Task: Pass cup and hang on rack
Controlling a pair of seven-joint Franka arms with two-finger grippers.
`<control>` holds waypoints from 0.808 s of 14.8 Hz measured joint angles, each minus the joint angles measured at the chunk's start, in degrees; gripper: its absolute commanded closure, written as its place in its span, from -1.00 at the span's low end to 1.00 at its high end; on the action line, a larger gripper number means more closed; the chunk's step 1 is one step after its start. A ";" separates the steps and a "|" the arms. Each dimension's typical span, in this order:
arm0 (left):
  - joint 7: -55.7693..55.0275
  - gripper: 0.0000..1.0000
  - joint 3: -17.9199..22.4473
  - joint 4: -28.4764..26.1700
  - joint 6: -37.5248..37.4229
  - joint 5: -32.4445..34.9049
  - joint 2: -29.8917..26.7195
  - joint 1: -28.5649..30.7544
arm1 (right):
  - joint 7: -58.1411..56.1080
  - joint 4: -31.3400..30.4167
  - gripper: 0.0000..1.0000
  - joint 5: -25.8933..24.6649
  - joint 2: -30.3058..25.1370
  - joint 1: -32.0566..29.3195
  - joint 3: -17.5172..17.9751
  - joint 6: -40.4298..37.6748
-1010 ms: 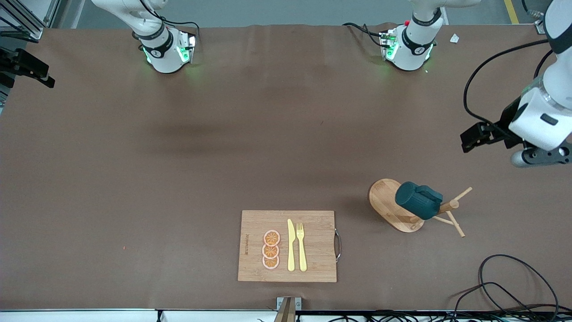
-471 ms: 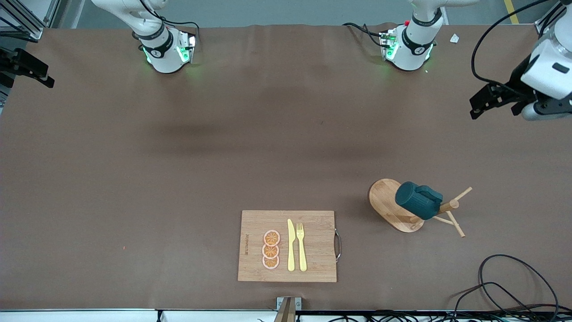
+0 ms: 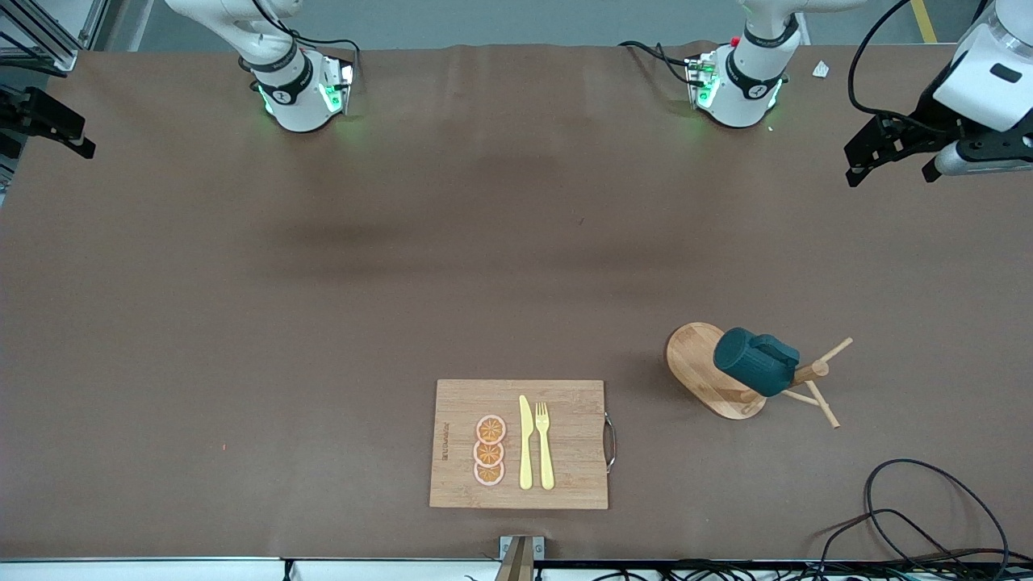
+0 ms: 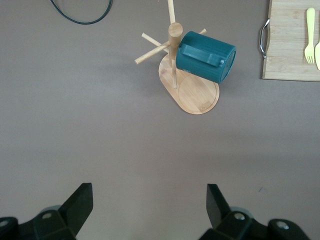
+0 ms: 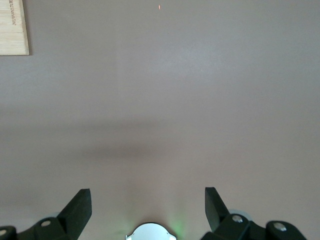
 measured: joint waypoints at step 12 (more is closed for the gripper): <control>4.10 -1.00 0.53 1.34 -5.32 -0.01 0.00 0.58 | 0.01 0.00 -1.00 0.23 0.00 0.00 0.09 -0.01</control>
